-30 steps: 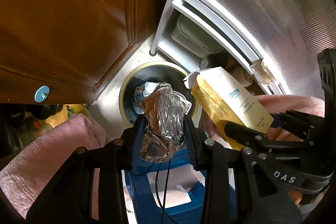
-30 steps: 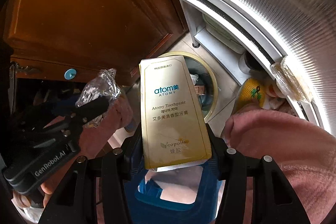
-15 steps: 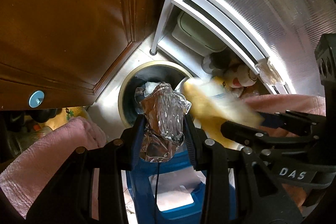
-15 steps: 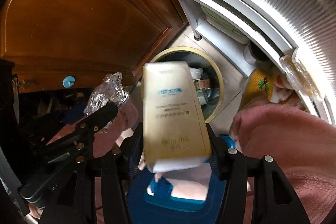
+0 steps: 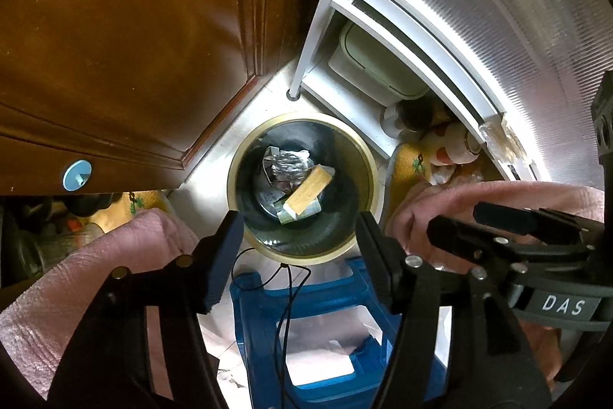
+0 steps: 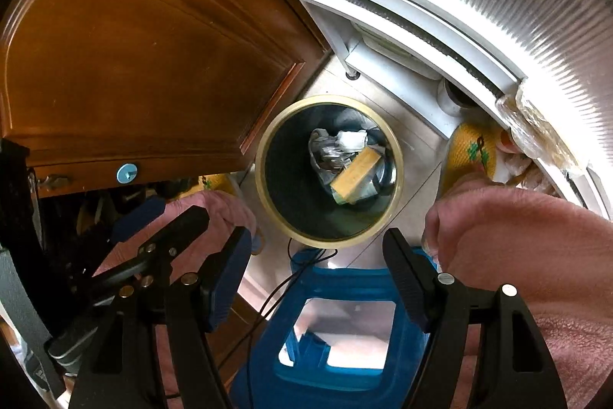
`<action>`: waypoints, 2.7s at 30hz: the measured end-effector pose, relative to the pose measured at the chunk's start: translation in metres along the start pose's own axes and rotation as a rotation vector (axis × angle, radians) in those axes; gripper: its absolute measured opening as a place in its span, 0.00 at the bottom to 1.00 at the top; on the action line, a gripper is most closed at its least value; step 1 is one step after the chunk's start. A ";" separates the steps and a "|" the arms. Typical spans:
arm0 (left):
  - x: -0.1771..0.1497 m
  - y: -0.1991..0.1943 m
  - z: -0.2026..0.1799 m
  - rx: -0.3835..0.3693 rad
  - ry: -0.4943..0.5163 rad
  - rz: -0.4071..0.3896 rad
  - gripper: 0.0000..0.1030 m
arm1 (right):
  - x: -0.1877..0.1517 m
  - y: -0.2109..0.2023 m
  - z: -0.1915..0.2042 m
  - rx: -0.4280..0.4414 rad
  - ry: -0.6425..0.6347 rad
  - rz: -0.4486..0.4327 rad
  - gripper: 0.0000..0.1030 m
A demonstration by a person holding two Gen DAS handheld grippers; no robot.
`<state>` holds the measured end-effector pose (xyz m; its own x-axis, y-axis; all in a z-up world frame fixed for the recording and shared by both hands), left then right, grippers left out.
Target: Collect trash
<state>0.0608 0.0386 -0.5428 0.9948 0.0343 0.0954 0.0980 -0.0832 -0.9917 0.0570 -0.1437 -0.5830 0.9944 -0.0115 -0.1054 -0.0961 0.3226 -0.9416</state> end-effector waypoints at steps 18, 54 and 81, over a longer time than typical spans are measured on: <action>-0.002 -0.011 -0.002 0.023 0.015 -0.044 0.57 | -0.004 -0.007 0.006 -0.010 -0.026 -0.027 0.70; 0.015 -0.280 -0.035 -0.009 0.069 -0.388 0.57 | -0.064 -0.300 0.101 0.064 -0.400 -0.609 0.70; 0.200 -0.437 -0.073 0.085 0.210 -0.543 0.57 | 0.102 -0.526 0.059 -0.103 -0.277 -0.775 0.70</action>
<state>0.2190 0.0094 -0.0840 0.7872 -0.1493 0.5984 0.6015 -0.0284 -0.7983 0.2117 -0.2583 -0.0793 0.7539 0.0426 0.6556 0.6311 0.2307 -0.7406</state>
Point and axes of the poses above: each gripper's, at about its wrist camera, not at the fingertips, and y roughly the way its jaws point, z to its left, x to its top, the point moved 4 cm from there along y, roughly the way its jaws point, and after that the axes turned 4 degrees about x, right-handed, at the moved point
